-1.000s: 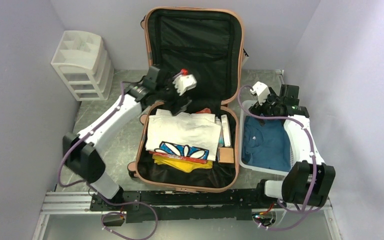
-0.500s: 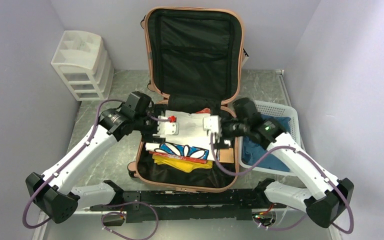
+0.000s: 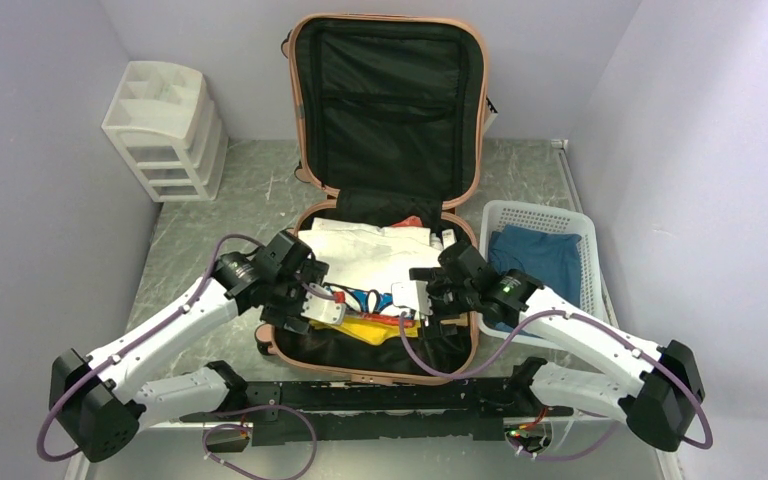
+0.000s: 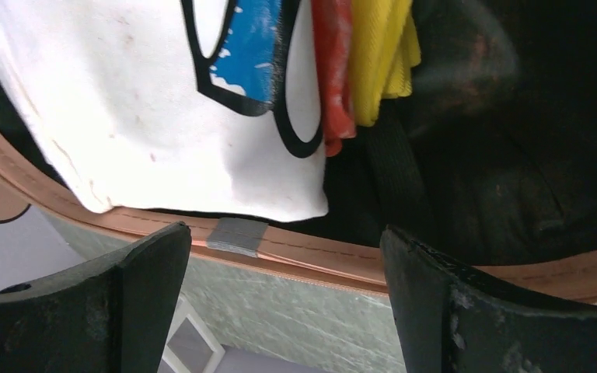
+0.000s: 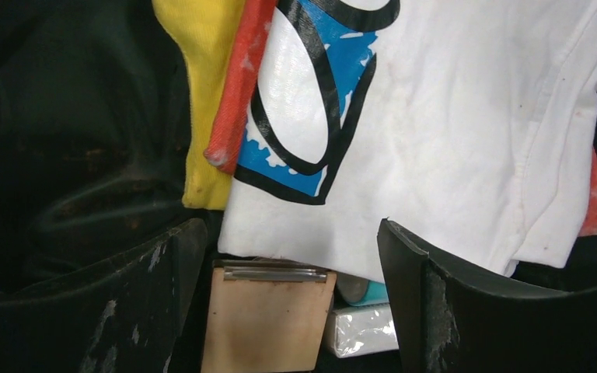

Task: Open, take out, and arrange the luggage
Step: Pick up the clothes from the luggage, then place the clothes in the bin.

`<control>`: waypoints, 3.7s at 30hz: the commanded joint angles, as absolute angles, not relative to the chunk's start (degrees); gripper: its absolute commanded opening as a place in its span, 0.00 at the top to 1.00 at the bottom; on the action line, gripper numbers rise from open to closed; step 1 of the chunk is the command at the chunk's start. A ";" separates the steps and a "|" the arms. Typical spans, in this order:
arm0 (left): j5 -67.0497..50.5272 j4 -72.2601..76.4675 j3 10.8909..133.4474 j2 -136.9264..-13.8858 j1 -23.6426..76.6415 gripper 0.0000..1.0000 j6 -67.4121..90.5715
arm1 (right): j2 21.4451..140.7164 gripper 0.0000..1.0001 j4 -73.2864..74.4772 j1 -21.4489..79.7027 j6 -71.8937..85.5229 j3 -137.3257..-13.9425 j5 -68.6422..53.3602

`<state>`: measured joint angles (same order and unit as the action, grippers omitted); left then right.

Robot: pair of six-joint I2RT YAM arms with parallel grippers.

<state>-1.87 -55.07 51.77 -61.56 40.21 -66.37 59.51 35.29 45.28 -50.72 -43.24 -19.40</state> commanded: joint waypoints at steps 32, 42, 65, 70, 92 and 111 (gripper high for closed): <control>4.97 -38.34 40.39 -59.20 46.84 0.40 -62.29 | 57.93 0.35 20.57 48.81 -48.06 -34.58 -16.13; 6.49 -37.17 40.59 -58.87 46.80 0.85 -61.94 | 57.44 0.90 24.32 48.89 -49.47 -36.86 -16.19; -20.32 -62.18 71.42 -70.40 47.16 0.95 -61.54 | 68.47 1.00 33.49 29.20 -55.16 -63.57 -22.48; -28.21 -64.14 76.85 -76.51 51.81 0.95 -56.28 | 72.64 1.00 34.90 25.54 -57.26 -67.80 -22.92; -40.83 -37.96 107.33 -111.96 66.12 0.95 -23.50 | 81.49 1.00 30.56 -4.03 -63.81 -72.30 -34.16; -44.40 -26.26 125.96 -129.90 71.73 0.95 -7.47 | 82.78 1.00 31.85 -23.59 -79.22 -64.04 -39.60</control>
